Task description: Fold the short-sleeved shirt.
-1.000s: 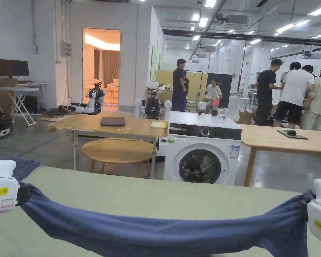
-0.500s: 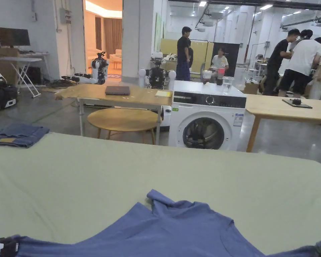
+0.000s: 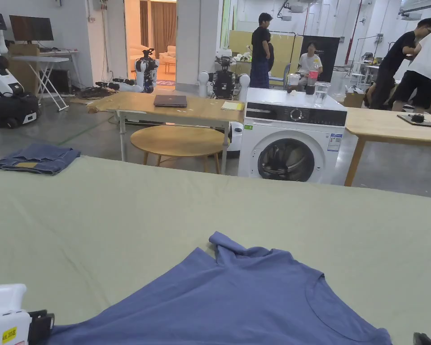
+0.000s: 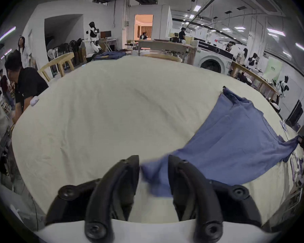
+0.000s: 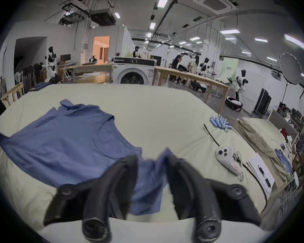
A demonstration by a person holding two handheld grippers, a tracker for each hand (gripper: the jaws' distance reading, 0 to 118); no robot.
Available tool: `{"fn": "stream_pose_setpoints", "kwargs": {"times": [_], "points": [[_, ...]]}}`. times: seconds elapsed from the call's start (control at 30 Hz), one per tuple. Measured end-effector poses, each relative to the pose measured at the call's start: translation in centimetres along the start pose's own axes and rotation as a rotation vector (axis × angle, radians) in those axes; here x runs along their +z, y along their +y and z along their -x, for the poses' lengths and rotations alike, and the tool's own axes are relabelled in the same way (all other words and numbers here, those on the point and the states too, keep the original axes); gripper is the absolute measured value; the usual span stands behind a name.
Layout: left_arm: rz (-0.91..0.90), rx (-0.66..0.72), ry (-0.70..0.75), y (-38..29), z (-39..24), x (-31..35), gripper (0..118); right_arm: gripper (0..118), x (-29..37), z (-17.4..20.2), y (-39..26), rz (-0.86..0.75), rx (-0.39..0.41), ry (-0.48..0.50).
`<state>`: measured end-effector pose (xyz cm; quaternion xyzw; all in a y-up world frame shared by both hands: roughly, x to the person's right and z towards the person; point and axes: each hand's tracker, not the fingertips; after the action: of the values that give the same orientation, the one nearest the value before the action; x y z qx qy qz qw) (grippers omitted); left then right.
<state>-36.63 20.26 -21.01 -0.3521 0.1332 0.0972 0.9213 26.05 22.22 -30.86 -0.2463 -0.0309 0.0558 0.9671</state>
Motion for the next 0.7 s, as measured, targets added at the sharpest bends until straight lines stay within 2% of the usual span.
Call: {"fn": "stream_pose_setpoints", "kwargs": {"times": [0.03, 0.07, 0.2, 0.37, 0.43, 0.47, 0.5, 0.53, 0.57, 0.7], "points": [[-0.013, -0.003, -0.007, 0.1, 0.2, -0.5, 35, 53, 0.2, 0.4, 0.2, -0.016, -0.008, 0.005], [-0.028, -0.005, -0.014, 0.3, -0.4, -0.4, 38, 54, 0.4, 1.1, 0.5, -0.032, -0.011, 0.011], [-0.154, -0.051, -0.075, 1.2, -4.5, 1.4, 38, 54, 1.5, 4.4, 1.4, -0.106, -0.061, 0.082], [-0.33, -0.134, -0.093, 1.9, -9.8, 2.7, 38, 51, 2.9, 9.6, 2.3, -0.213, -0.078, 0.141], [-0.385, -0.169, -0.091, 2.1, -11.9, 3.3, 35, 32, 3.5, 11.3, 2.8, -0.235, -0.088, 0.158], [-0.408, -0.187, -0.092, 2.1, -12.9, 3.5, 27, 17, 3.7, 12.2, 3.0, -0.25, -0.085, 0.166], [-0.428, -0.203, -0.093, 2.2, -13.7, 3.8, 11, 6, 3.9, 13.0, 3.1, -0.26, -0.083, 0.168], [-0.432, -0.209, -0.086, 2.3, -14.5, 3.9, 3, 1, 4.1, 13.7, 3.2, -0.272, -0.084, 0.173], [-0.44, -0.212, -0.074, 2.3, -15.2, 4.1, 0, 0, 4.2, 14.1, 3.4, -0.281, -0.088, 0.178], [-0.463, -0.195, -0.087, 2.4, -16.3, 4.6, 0, 0, 4.9, 15.4, 3.7, -0.295, -0.095, 0.221]]}}
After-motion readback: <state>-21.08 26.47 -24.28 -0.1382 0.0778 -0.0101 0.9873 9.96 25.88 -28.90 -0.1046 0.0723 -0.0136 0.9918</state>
